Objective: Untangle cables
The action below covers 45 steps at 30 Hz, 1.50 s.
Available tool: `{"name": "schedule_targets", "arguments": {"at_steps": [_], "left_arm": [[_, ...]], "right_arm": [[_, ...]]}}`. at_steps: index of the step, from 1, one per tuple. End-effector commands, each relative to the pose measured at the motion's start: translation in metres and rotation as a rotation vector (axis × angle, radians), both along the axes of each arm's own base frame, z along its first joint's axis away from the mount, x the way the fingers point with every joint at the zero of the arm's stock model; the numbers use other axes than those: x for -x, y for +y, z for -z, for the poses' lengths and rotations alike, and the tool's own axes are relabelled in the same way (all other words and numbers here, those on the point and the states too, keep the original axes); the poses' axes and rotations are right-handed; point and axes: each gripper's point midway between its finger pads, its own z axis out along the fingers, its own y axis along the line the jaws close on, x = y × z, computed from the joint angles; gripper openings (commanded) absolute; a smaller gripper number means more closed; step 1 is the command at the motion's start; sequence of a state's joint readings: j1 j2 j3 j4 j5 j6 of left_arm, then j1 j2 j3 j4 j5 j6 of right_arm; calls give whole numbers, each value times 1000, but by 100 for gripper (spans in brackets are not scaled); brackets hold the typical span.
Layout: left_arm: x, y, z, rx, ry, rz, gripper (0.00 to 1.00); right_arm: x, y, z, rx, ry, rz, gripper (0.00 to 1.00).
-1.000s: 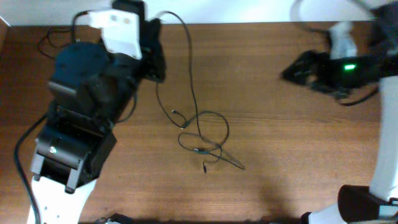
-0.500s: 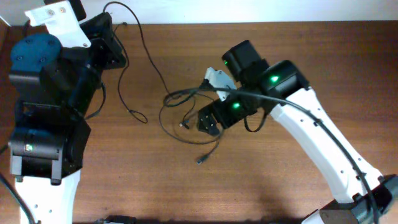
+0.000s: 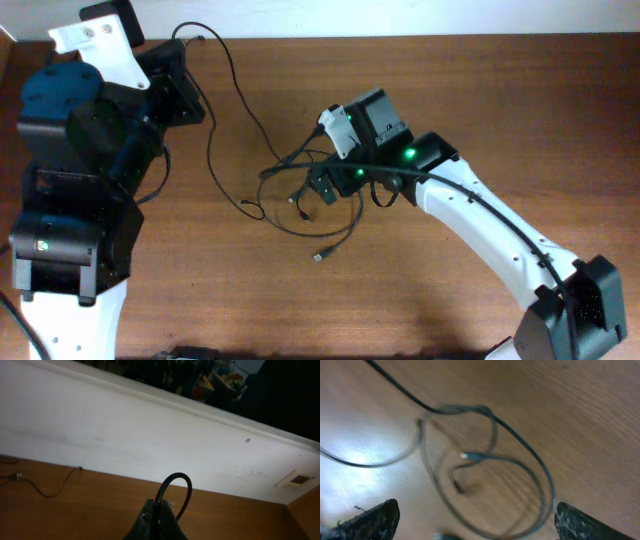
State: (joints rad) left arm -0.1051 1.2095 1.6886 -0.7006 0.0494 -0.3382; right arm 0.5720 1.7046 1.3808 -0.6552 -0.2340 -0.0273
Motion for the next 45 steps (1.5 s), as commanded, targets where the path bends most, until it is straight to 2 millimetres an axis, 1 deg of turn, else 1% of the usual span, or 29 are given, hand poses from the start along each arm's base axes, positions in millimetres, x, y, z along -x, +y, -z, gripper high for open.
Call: {"name": "schedule_targets", "arguments": {"at_steps": [1, 4, 5, 7, 8, 10, 11, 13, 16, 17, 21, 23, 26, 28, 29, 30, 31, 32, 34, 35, 37, 38, 39, 41, 42, 44, 45], "left_arm": [[8, 0, -8, 17, -17, 5, 0], [12, -1, -5, 17, -2, 15, 0], [15, -6, -4, 12, 0, 48, 0], [23, -22, -8, -30, -22, 155, 0], [31, -33, -12, -66, -48, 240, 0], [48, -49, -20, -107, -97, 356, 0], [55, -52, -25, -109, -115, 379, 0], [67, -51, -34, -111, -149, 379, 0], [97, -48, -54, -118, -223, 372, 0], [103, -47, -57, -119, -239, 371, 0], [124, -45, -69, -123, -290, 368, 0], [129, -45, -71, -103, -294, 366, 0], [130, -45, -71, -100, -293, 365, 0], [129, -45, -71, -100, -291, 365, 0], [129, -45, -71, -100, -292, 365, 0], [129, -45, -71, -100, -292, 365, 0], [129, -45, -71, -100, -292, 365, 0], [129, -45, -71, -100, -292, 365, 0], [129, -45, -71, -100, -292, 365, 0], [129, -45, -71, -100, -292, 365, 0], [129, -45, -71, -100, -292, 365, 0], [129, -45, -71, -99, -292, 365, 0], [129, -45, -71, -100, -292, 365, 0], [128, -43, -71, -101, -290, 353, 0], [125, -38, -69, -105, -281, 318, 0], [116, -16, -64, -121, -250, 187, 0], [111, -4, -60, -131, -227, 112, 0]], "right_arm": [[-15, -26, 22, 133, -95, 53, 98], [-23, -21, 29, 127, -157, 20, 99], [-27, -22, 32, 124, -160, 26, 99], [-33, -25, 40, 127, -151, 37, 100], [-36, -27, 46, 127, -140, 42, 99], [-39, -31, 53, 118, -118, 46, 99], [-40, -32, 54, 107, -109, 46, 100], [-46, -35, 53, 78, -108, 52, 99], [-51, -36, 47, 13, -101, 46, 99], [-51, -36, 47, 4, -96, 44, 99], [-44, -23, 44, -58, -73, -6, 100], [-40, -15, 41, -96, -62, -36, 98], [-32, 1, 31, -187, -51, -108, 94], [-27, 11, 22, -240, -69, -180, 88], [-24, 19, 14, -285, -83, -225, 85], [-24, 22, 11, -304, -90, -238, 82], [-25, 25, 6, -324, -104, -251, 77], [-26, 26, 4, -332, -117, -257, 69], [-28, 27, 2, -335, -127, -257, 46], [-28, 27, 2, -335, -127, -257, 30], [-27, 27, 2, -334, -125, -257, 17], [-27, 27, 3, -333, -123, -257, 8], [-27, 27, 3, -333, -121, -256, 4], [-26, 26, 4, -331, -113, -254, 4], [-27, 24, 4, -329, -107, -239, 4], [-40, 10, 2, -317, -90, -121, 4], [-50, -2, -1, -305, -83, -26, 4]]}}
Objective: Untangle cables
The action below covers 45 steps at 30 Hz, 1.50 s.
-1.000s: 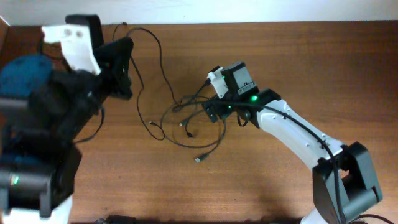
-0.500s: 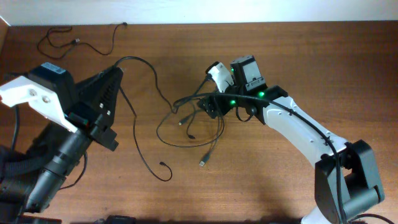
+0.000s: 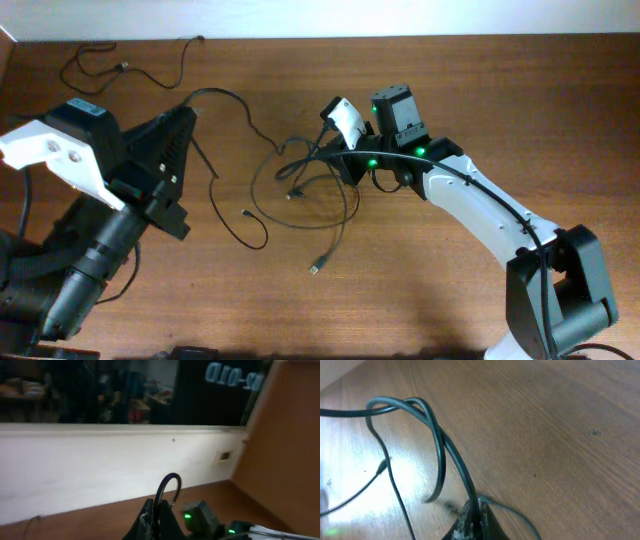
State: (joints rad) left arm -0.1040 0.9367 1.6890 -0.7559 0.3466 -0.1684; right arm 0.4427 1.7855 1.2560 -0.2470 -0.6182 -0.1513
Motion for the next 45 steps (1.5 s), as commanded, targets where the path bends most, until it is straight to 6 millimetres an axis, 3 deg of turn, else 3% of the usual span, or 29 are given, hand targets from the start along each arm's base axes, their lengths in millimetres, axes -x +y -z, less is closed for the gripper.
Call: {"name": "schedule_targets", "arguments": {"at_steps": [1, 3, 5, 7, 12, 15, 18, 26, 29, 32, 34, 40, 45], "left_arm": [[-18, 49, 11, -11, 48, -299, 0], [-28, 70, 26, -23, 108, -431, 0], [-34, 84, 35, 17, 154, -516, 0], [-37, 99, 42, 44, 186, -614, 0], [-38, 125, 56, 67, 239, -781, 0], [-36, 135, 64, 90, 271, -829, 0], [-33, 145, 68, 93, 287, -871, 0], [-24, 173, 73, 102, 302, -980, 0], [-11, 195, 76, 157, 306, -1111, 0], [-5, 204, 79, 187, 312, -1167, 0], [-6, 205, 80, 187, 316, -1169, 0], [-33, 187, 87, 203, 355, -1027, 0], [-75, 156, 72, 205, 307, -792, 0]], "right_arm": [[-28, -41, -10, 9, 86, 307, 4], [-40, -82, -30, 8, 104, 491, 4], [-41, -109, -51, 2, 83, 556, 4], [-37, -152, -80, -10, 64, 696, 4], [-16, -236, -145, -94, -20, 982, 4], [4, -307, -181, -91, -139, 1227, 4], [22, -355, -183, -37, -161, 1401, 4], [56, -441, -144, 52, -3, 1709, 4], [87, -485, -127, 77, 77, 1949, 4], [105, -507, -115, 99, 134, 2024, 4], [110, -510, -112, 92, 154, 2034, 4], [73, -461, -114, -110, 221, 1753, 4], [71, -446, -107, -110, 263, 1695, 4]]}}
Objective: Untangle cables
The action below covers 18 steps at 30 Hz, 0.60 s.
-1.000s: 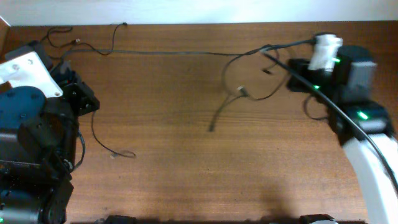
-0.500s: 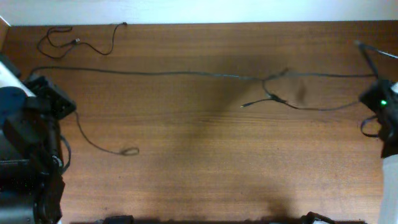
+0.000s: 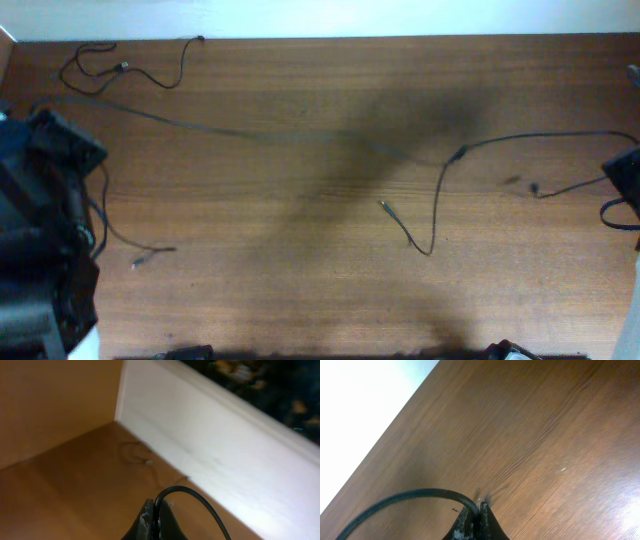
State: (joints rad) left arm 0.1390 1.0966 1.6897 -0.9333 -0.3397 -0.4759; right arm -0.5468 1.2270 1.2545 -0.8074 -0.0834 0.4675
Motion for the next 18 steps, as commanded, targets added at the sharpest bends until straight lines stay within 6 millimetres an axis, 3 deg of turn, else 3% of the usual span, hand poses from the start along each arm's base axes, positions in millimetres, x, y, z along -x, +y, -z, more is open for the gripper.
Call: {"name": "schedule_targets", "arguments": {"at_steps": [1, 3, 5, 6, 8, 9, 11, 13, 18], "left_arm": [[-33, -36, -15, 7, -68, 251, 0], [-47, -71, -34, -27, -143, 478, 0], [-48, -119, -58, -46, -249, 770, 0], [-41, -144, -71, -48, -308, 924, 0], [-3, -197, -104, -101, -466, 1306, 0], [14, -209, -117, -112, -524, 1409, 0], [19, -210, -133, -38, -564, 1407, 0], [15, -205, -136, -31, -574, 1368, 0], [-22, -192, -125, 18, -542, 1275, 0]], "right_arm": [[-8, 16, 1, -52, -15, -73, 4], [-12, 24, 4, -84, -19, -119, 4], [-19, 35, 7, -118, -29, -196, 4], [-24, 43, 8, -136, -39, -250, 4], [-31, 56, 15, -180, -38, -322, 4], [-33, 57, 23, -200, -16, -326, 4], [-35, 62, 34, -228, 16, -338, 4], [-39, 76, 40, -268, 28, -385, 4], [-46, 122, 39, -261, 28, -600, 4]]}}
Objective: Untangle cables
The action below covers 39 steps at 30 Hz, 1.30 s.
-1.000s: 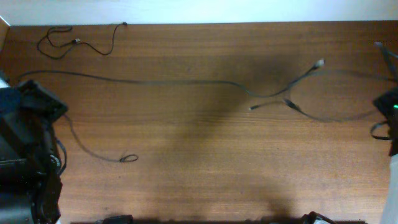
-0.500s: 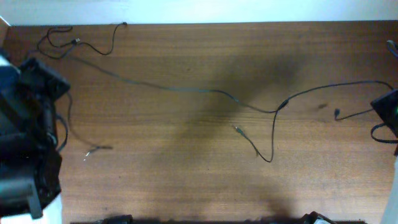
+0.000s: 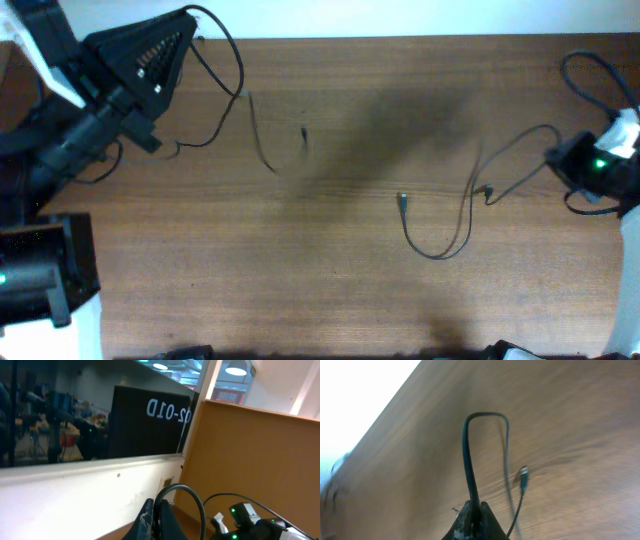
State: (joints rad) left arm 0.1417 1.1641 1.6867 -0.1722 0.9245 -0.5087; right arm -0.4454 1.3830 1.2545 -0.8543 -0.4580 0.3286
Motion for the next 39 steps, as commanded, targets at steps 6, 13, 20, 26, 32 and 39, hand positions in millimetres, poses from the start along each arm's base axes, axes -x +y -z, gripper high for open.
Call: {"name": "schedule_targets", "arguments": {"at_steps": [6, 13, 20, 26, 32, 39], "left_arm": [[-78, 21, 39, 77, 179, -70, 0], [-119, 29, 68, 91, 256, -91, 0], [-145, 49, 88, 105, 305, -155, 0], [-184, 107, 141, 156, 472, -350, 0], [-220, 131, 190, 148, 551, -380, 0], [-233, 188, 197, 161, 497, -485, 0]], "right_arm": [[0, 48, 6, 55, 35, -178, 98], [9, 55, 12, 37, 78, -192, 98], [8, 55, 11, 37, 78, -192, 98], [8, 55, 11, 37, 78, -192, 98], [8, 55, 11, 37, 78, -192, 98], [8, 55, 11, 37, 78, -192, 98]]}}
